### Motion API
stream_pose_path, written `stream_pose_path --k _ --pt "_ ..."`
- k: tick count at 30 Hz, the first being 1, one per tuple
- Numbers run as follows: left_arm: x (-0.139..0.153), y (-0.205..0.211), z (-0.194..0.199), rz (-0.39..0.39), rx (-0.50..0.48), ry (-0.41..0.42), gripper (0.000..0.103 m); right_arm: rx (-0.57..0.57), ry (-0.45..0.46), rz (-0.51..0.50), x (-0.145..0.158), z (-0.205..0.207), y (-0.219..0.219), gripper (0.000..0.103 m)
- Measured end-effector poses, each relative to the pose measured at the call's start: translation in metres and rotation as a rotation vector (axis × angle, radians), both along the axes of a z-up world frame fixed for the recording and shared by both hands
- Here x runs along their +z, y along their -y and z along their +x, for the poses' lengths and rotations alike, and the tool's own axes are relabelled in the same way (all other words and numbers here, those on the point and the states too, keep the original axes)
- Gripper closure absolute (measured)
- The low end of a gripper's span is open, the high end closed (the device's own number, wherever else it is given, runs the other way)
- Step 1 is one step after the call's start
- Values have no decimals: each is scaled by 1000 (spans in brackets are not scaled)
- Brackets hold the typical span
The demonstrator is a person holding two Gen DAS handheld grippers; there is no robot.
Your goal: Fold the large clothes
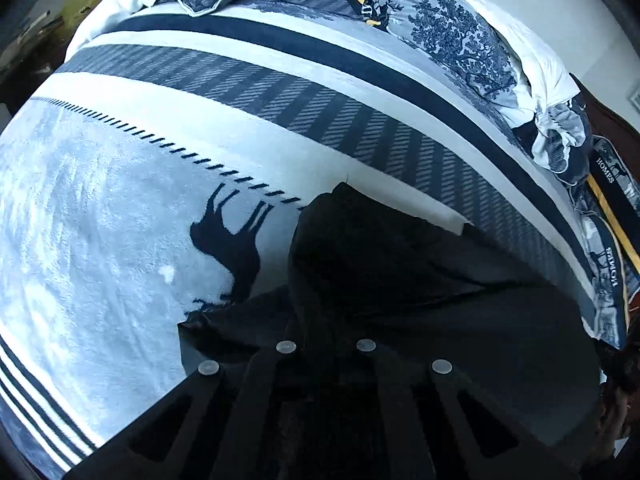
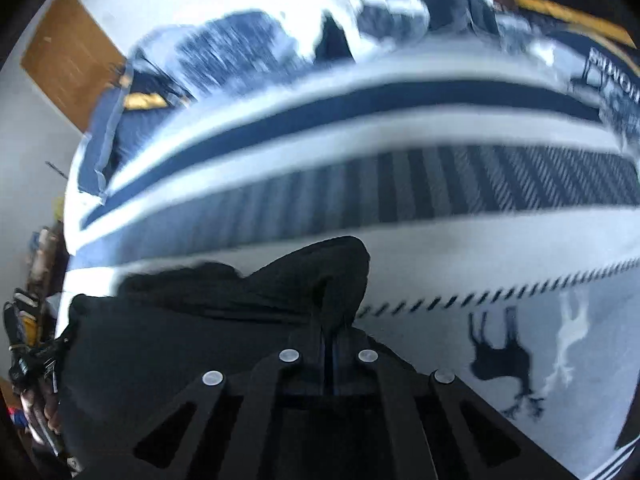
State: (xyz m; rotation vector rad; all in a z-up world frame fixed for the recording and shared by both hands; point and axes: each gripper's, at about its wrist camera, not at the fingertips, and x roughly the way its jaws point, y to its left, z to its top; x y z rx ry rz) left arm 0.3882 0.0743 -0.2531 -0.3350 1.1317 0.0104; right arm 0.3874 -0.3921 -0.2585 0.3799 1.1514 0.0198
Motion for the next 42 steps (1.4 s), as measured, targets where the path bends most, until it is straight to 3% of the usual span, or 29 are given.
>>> stream_pose_path --k 7,9,12,13,15,16,17,18,19,20,22,24,29,32,35,37,39,42 --pt "-20 8 9 99 -9 5 98 -29 -40 -27 -39 5 -5 101" --pt "-20 7 7 87 -13 8 96 -44 -54 -31 -44 7 -2 100" --pt "-7 -9 -3 1 38 15 95 -50 -72 -24 -42 4 -5 96" --pt "4 -20 -11 -47 65 24 90 -56 -73 -18 -37 2 -4 96" --pt "27 -35 -28 -69 118 66 66 -89 -53 18 -14 -16 7 95" --pt "41 -41 -41 -47 143 93 40 -92 -27 33 -6 -23 13 92" --pt "56 -47 -56 -13 163 126 23 -96 12 47 9 -37 16 74" --pt "65 -49 -69 6 169 155 21 -100 53 55 26 -55 19 56" --pt "73 -52 -85 22 167 180 21 -102 76 56 37 -69 20 14" --pt "78 -52 -104 38 156 183 21 -110 114 54 50 -87 21 12" --pt "76 -53 -133 43 127 172 21 -107 190 55 69 -137 20 12" --pt "65 -54 -166 41 116 168 21 -103 210 75 67 -173 17 12" --pt "25 -55 -223 11 117 136 21 -190 182 199 19 -255 25 13" --pt "7 -59 -238 -57 123 164 22 -223 164 164 -9 -271 22 19" --pt "9 -67 -238 -131 133 193 22 -230 174 189 -28 -277 21 36" --pt "8 -71 -237 -143 152 203 22 -225 193 198 -25 -277 23 36" --pt "2 -73 -233 -179 150 175 29 -202 192 191 -27 -277 20 49" --pt "-9 -75 -233 -233 146 144 53 -186 168 198 -30 -276 15 68"
